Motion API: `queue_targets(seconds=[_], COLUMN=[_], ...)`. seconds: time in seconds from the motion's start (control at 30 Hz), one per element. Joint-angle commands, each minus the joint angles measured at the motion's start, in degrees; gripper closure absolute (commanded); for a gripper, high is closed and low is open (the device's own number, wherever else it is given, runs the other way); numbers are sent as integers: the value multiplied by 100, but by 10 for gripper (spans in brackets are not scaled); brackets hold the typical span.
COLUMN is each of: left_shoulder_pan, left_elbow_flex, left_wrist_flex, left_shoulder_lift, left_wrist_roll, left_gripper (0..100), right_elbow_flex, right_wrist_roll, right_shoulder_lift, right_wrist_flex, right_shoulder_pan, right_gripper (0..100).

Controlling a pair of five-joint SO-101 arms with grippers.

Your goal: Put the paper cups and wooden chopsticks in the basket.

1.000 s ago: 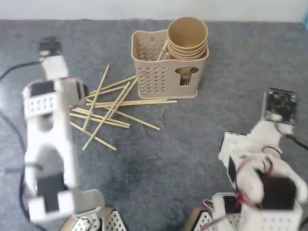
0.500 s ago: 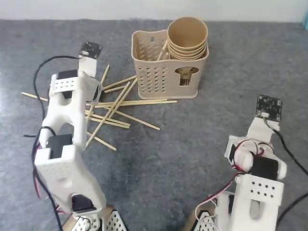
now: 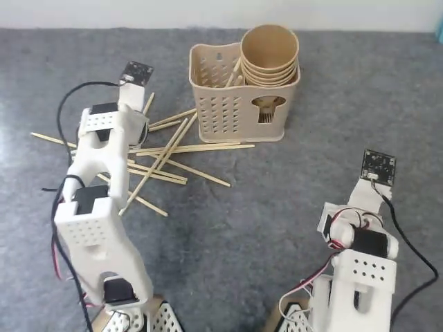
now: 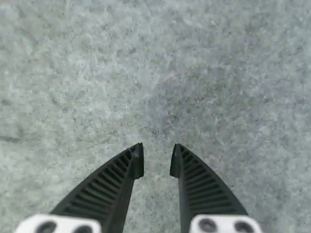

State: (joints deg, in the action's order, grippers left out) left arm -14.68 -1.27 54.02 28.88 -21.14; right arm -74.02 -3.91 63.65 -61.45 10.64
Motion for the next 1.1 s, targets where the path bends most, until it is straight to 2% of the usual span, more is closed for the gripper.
queue_targets(seconds=[0.0,0.17,0.37,0.63,0.8,0.9,1.0,1.07], left_shoulder_pan=[70,70,44,70,88,343,721,1011], left_elbow_flex=[251,382,1121,1393,1393,1367,1042,637], left_wrist_flex=[-79,141,1160,1670,1626,1433,941,325], left_shoulder_lift=[-88,-132,-281,-1943,-3464,-4281,-5037,-5495], left_wrist_roll=[-35,0,237,633,1134,1292,1512,1723], left_gripper=[987,987,987,987,987,987,987,987], right_elbow_flex=[26,18,-149,-158,-158,-158,-158,-158], right_wrist_roll=[-79,-79,-88,-105,-105,-105,-105,-105], right_shoulder_lift=[127,127,127,127,127,127,127,127], right_wrist_flex=[119,119,382,409,409,409,409,409], right_shoulder_pan=[66,66,84,75,75,75,66,66], right_gripper=[898,898,898,898,898,898,898,898])
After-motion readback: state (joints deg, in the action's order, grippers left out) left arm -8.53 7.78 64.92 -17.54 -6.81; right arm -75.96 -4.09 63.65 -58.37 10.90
